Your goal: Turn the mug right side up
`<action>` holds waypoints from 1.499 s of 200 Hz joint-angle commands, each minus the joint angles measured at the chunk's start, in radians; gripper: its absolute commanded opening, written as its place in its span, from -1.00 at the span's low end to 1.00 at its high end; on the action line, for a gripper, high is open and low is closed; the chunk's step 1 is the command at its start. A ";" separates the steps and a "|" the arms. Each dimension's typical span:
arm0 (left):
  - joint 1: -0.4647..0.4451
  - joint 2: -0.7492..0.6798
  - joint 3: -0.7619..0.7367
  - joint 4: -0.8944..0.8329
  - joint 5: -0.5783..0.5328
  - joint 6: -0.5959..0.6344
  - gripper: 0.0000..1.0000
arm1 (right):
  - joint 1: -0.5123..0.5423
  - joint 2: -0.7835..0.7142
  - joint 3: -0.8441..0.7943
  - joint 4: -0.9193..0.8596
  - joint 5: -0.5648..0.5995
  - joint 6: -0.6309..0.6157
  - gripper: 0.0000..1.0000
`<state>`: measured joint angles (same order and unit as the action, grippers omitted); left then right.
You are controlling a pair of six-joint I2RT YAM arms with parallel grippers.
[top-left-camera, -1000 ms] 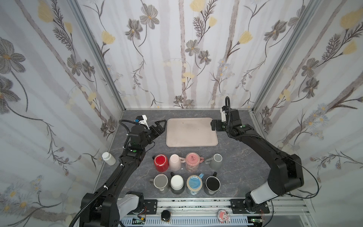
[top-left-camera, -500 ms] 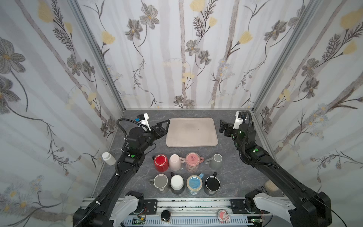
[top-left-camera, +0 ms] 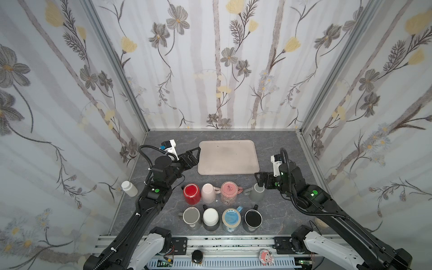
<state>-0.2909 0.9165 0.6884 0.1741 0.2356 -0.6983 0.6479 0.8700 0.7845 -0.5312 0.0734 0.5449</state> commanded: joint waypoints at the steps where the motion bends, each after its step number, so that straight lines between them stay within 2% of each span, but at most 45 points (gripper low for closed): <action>1: 0.001 0.005 -0.004 0.010 -0.015 0.018 1.00 | 0.055 -0.019 -0.039 -0.141 -0.045 0.115 0.71; 30: 0.001 0.010 -0.010 0.015 -0.012 0.022 1.00 | 0.112 0.009 -0.094 -0.195 -0.044 0.152 0.31; 77: 0.000 -0.001 -0.018 0.009 -0.022 0.031 1.00 | 0.139 0.090 -0.104 -0.148 0.004 0.171 0.07; 156: 0.000 0.002 -0.009 0.020 0.021 0.032 1.00 | 0.111 0.199 -0.125 0.011 0.119 0.206 0.02; 189: -0.001 0.017 -0.002 0.017 0.064 0.036 1.00 | 0.089 0.221 -0.147 0.106 0.096 0.211 0.02; 246: -0.005 0.022 0.002 -0.007 0.074 0.042 1.00 | 0.102 0.265 -0.152 0.181 0.059 0.267 0.09; 272: -0.023 0.033 0.008 -0.005 0.086 0.057 1.00 | 0.106 0.261 -0.159 0.231 0.075 0.328 0.09; 300: -0.090 0.062 0.054 -0.047 0.074 0.113 1.00 | 0.105 0.254 -0.163 0.235 0.145 0.360 0.13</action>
<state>-0.3367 0.9573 0.7017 0.1444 0.3077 -0.6460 0.7525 1.1313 0.6281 -0.3477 0.1486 0.8440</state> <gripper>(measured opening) 0.994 0.545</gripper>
